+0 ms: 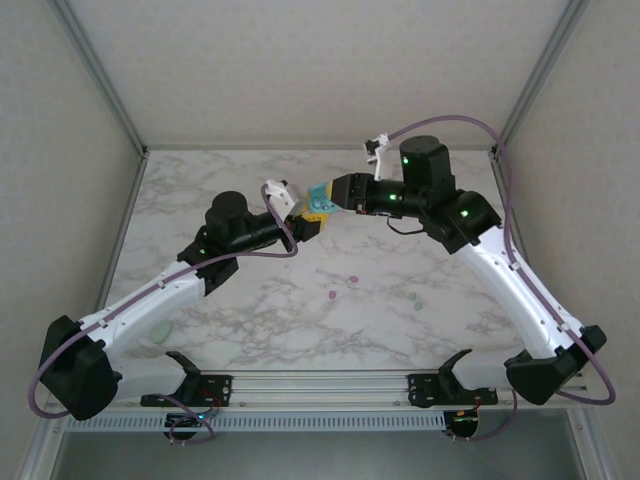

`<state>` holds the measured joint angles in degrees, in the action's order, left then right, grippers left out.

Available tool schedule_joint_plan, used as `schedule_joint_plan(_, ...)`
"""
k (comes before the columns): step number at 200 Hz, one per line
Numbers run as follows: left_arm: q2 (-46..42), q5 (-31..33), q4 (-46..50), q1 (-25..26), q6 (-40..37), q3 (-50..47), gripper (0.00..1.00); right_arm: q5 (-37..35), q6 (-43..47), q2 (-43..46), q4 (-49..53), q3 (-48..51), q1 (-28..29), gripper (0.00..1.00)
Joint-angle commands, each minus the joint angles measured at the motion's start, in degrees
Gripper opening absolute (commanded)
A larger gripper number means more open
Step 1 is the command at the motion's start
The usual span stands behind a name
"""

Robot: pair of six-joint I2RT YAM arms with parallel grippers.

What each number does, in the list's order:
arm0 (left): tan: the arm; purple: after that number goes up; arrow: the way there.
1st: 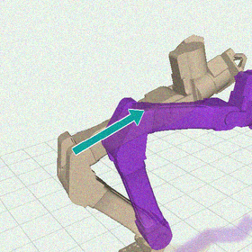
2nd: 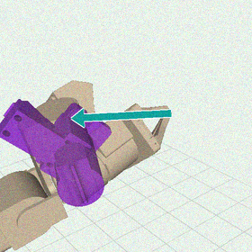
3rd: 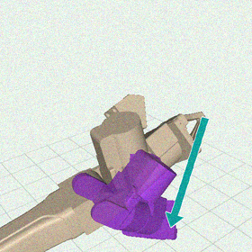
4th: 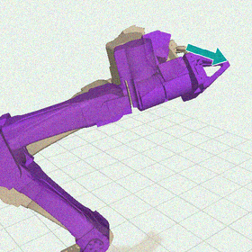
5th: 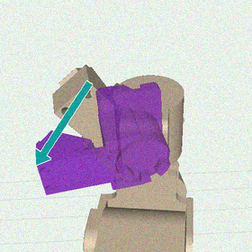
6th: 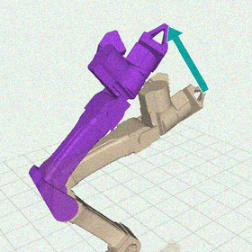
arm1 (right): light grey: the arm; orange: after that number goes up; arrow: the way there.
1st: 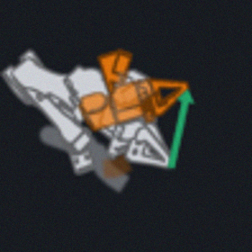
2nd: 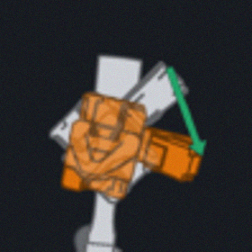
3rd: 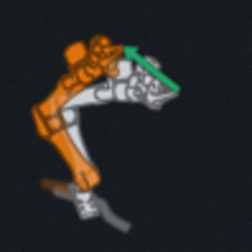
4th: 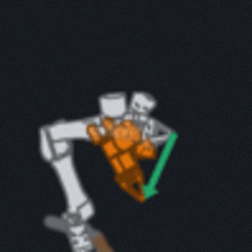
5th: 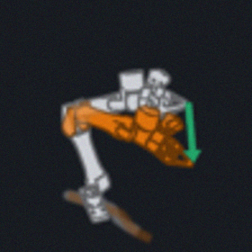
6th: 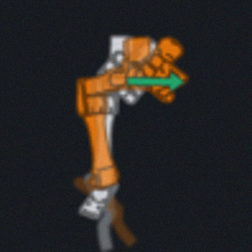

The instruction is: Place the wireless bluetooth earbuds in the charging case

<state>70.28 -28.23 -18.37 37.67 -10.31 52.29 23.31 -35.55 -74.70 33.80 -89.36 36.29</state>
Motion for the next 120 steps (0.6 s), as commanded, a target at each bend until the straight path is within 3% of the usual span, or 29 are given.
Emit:
schedule_joint_plan(1,-0.93,-1.94,-1.97,0.49,0.26,1.76,0.15,-9.04,0.76,2.12,1.09,-0.65,-0.62,0.37)
schedule_joint_plan(69,-2.15,-3.41,0.09,1.09,-0.75,2.38,0.15,-3.25,-3.38,-8.99,6.19,-10.48,-4.82,0.49)
schedule_joint_plan(120,-2.29,-2.91,-2.27,1.18,0.76,1.67,0.15,7.17,-2.52,-14.07,8.55,-13.26,-4.8,0.54)
